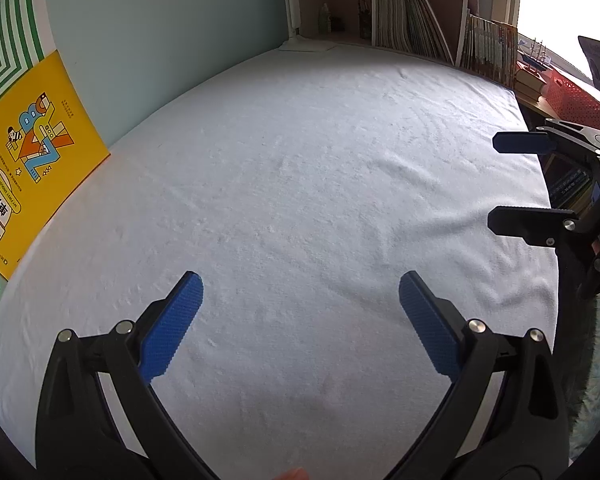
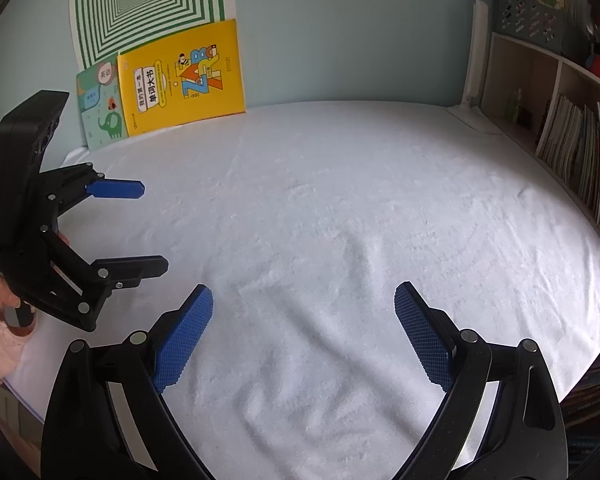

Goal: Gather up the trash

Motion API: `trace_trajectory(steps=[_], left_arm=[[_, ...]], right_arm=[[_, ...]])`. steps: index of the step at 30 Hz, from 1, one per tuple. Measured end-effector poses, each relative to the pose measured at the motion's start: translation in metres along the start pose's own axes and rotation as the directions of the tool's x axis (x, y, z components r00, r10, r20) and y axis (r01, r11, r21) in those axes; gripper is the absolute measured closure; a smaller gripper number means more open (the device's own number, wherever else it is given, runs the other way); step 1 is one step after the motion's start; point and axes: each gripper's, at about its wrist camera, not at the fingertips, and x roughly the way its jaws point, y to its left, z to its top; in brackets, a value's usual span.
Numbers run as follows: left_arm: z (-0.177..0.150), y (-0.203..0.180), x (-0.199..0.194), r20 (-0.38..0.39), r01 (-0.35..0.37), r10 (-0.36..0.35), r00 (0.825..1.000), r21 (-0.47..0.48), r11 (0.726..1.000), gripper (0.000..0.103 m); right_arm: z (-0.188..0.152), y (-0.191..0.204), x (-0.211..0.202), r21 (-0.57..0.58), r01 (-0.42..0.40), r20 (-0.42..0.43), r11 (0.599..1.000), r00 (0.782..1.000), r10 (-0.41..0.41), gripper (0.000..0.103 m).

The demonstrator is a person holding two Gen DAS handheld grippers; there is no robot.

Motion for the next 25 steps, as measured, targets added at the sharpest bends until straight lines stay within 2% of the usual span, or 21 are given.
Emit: trace_trajectory(steps=[12,15,25], left_arm=[[-0.0020,-0.0031,0.0012,0.005,0.008,-0.008,1.000,0.008,1.000,0.007],[-0.0028,-0.0041,0.0004,0.012,-0.011,0.011,1.000,0.017,1.000,0.007],[-0.0020,-0.0027,0.0041,-0.017,0.000,0.000,1.000,-0.002,1.000,0.007]], right_arm=[[-0.0021,-0.0007,0.0009,0.002,0.000,-0.001,1.000,1.000,0.000,0.011],[-0.0025,-0.0010,0.0008,0.004,0.000,-0.001,1.000,1.000,0.000,0.011],[-0.0036,-0.0009,0.0027,0.010,-0.002,-0.002,1.000,1.000,0.002,0.011]])
